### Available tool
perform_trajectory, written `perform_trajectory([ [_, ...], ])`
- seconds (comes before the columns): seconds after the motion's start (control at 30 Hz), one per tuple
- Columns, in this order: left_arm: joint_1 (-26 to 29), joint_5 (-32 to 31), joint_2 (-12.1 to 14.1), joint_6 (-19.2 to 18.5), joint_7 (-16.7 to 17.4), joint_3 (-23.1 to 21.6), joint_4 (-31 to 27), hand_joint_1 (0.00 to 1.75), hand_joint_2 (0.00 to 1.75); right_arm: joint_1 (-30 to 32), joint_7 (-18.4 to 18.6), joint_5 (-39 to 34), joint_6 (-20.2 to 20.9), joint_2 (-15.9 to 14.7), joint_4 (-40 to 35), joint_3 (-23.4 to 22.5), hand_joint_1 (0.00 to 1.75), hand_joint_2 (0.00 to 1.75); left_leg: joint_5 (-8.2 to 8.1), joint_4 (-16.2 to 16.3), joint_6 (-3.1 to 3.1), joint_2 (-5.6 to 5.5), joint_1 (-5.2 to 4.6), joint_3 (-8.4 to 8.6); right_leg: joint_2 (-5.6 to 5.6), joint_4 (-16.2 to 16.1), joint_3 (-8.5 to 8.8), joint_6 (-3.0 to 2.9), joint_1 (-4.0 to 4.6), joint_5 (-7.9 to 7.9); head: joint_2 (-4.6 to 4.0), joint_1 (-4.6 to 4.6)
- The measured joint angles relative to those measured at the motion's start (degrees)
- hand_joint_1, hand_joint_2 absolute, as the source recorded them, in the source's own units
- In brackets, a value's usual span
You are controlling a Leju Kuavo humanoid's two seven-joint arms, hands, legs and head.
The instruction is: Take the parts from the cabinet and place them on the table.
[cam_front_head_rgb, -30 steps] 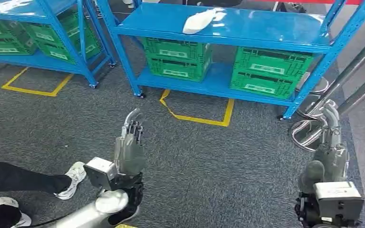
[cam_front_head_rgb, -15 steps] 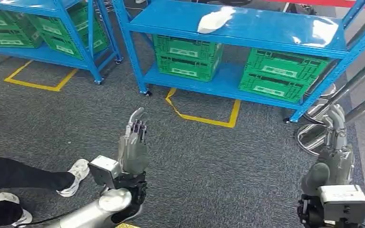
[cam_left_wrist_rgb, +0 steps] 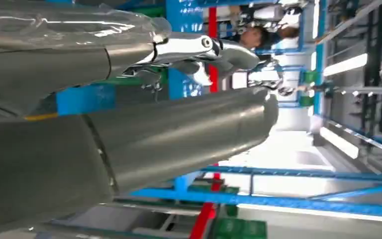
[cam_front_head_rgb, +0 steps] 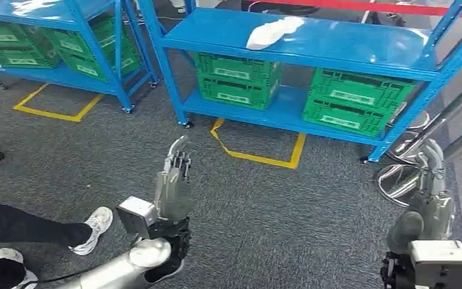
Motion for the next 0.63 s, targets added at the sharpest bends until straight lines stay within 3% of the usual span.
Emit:
perform_trajectory([
  [0.03, 0.0, 0.0, 0.0, 0.0, 0.0, 0.0, 0.0, 0.00, 0.00, 0.1, 0.1, 0.0, 0.0, 0.0, 0.0, 0.0, 0.00, 0.00, 0.01, -0.1, -0.19, 0.01, 0.05, 0.08, 0.10, 0.1, -0.23, -0.40, 0.16, -0.17, 0.00, -0.68],
  [0.13, -0.1, 0.0, 0.0, 0.0, 0.0, 0.0, 0.0, 0.00, 0.00, 0.1, 0.1, 0.0, 0.0, 0.0, 0.0, -0.1, 0.00, 0.00, -0.69, 0.2, -1.23, 0.12, 0.47, 0.38, 0.36, -0.1, 0.41, -1.88, 0.19, -0.59, 0.00, -0.94],
  [0.17, -0.3, -0.1, 0.0, 0.0, 0.0, 0.0, 0.0, 0.00, 0.00, 0.1, -0.1, 0.0, -0.1, 0.0, 0.0, 0.0, 0.00, 0.00, -1.81, 3.3, -1.26, 0.11, 0.47, -1.18, 0.29, -0.1, 0.73, -2.37, 0.22, -0.93, 0.00, -1.31],
  [0.23, -0.3, -0.1, 0.0, 0.1, -0.1, 0.0, 0.0, 0.00, 0.00, 0.1, 0.0, 0.0, -0.1, 0.0, 0.0, 0.0, 0.00, 0.00, -5.31, 14.3, -1.37, 0.09, 0.34, -7.89, 0.24, -0.1, 1.09, -2.97, 0.41, -1.53, 0.00, -1.77],
  [0.27, -0.1, -0.1, 0.0, 0.1, -0.1, 0.0, 0.0, 0.00, 0.00, 0.2, 0.0, 0.0, -0.1, 0.0, 0.0, 0.0, 0.00, 0.00, -6.24, 18.7, -1.35, 0.09, 0.33, -11.00, 0.25, -0.1, 1.34, -3.11, 0.58, -1.88, 0.00, -1.88],
  [0.3, 0.1, -0.1, 0.0, 0.1, -0.1, 0.0, 0.0, 0.00, 0.00, 0.2, 0.0, 0.0, -0.1, 0.0, 0.0, 0.0, 0.00, 0.00, -5.92, 21.0, -1.18, 0.09, 0.30, -13.30, 0.29, -0.1, 1.78, -3.29, 0.76, -2.27, 0.00, -1.95],
  [0.33, 0.2, -0.1, 0.0, 0.1, -0.1, 0.0, 0.0, 0.00, 0.00, 0.3, 0.0, 0.0, -0.1, 0.0, 0.0, 0.0, 0.00, 0.00, -4.17, 20.2, -0.89, 0.09, 0.19, -13.90, 0.42, -0.1, 2.36, -3.32, 0.89, -2.68, 0.00, -2.03],
  [0.37, 0.1, -0.1, 0.0, 0.1, 0.0, 0.0, 0.0, 0.00, 0.00, 0.4, 0.0, 0.0, -0.1, 0.0, 0.0, 0.0, 0.00, 0.00, -0.90, 16.6, -0.43, 0.08, 0.01, -13.06, 0.56, -0.1, 3.13, -3.32, 1.04, -3.21, 0.00, -2.14],
  [0.43, 0.1, -0.2, 0.0, 0.1, -0.1, 0.0, 0.0, 0.00, 0.00, 0.4, 0.0, 0.1, -0.1, 0.0, 0.0, 0.0, 0.00, 0.00, 6.39, 5.1, 0.98, 0.01, -0.73, -8.77, 0.69, -0.2, 4.79, -3.18, 1.23, -4.34, 0.00, -2.40],
  [0.47, 0.0, -0.2, 0.0, 0.1, 0.0, 0.0, 0.0, 0.00, 0.00, 0.5, 0.0, 0.2, -0.2, 0.0, 0.0, 0.0, 0.00, 0.00, 5.36, 3.5, 1.64, 0.08, -0.94, -7.49, 0.61, -0.7, 4.24, -3.03, 1.00, -4.75, 0.00, -2.12],
  [0.5, 0.0, -0.2, 0.0, 0.1, 0.0, 0.0, 0.0, 0.00, 0.00, 0.4, 0.0, 0.2, -0.2, 0.0, -0.1, 0.0, 0.00, 0.00, 4.15, 1.3, 1.72, 0.13, -1.33, -6.37, 0.80, -0.9, 4.72, -2.55, 1.41, -5.20, 0.00, -1.68],
  [0.53, -0.2, -0.2, 0.0, 0.1, 0.0, 0.0, 0.0, 0.00, 0.00, 0.4, 0.0, 0.2, -0.2, 0.0, -0.1, 0.0, 0.00, 0.00, 3.40, 1.2, 1.62, 0.12, -1.40, -6.18, 0.75, -1.7, 5.05, -2.17, 1.05, -5.27, 0.00, -1.97],
  [0.6, -0.1, -0.2, 0.0, 0.1, -0.1, 0.0, 0.0, 0.00, 0.00, 0.4, 0.0, 0.3, -0.2, 0.0, -0.1, 0.0, 0.00, 0.00, 2.87, -0.2, 2.26, -0.11, -1.28, -4.92, 0.55, -1.5, 7.11, -1.37, 1.16, -4.63, 0.00, -2.14],
  [0.63, -0.1, -0.2, -0.1, 0.1, -0.1, 0.0, 0.0, 0.00, 0.00, 0.4, 0.0, 0.3, -0.2, 0.0, -0.1, -0.1, 0.00, 0.00, 2.99, -0.6, 2.29, -0.24, -0.84, -3.59, 0.37, -1.1, 6.53, -1.20, 0.95, -5.34, 0.00, -2.21],
])
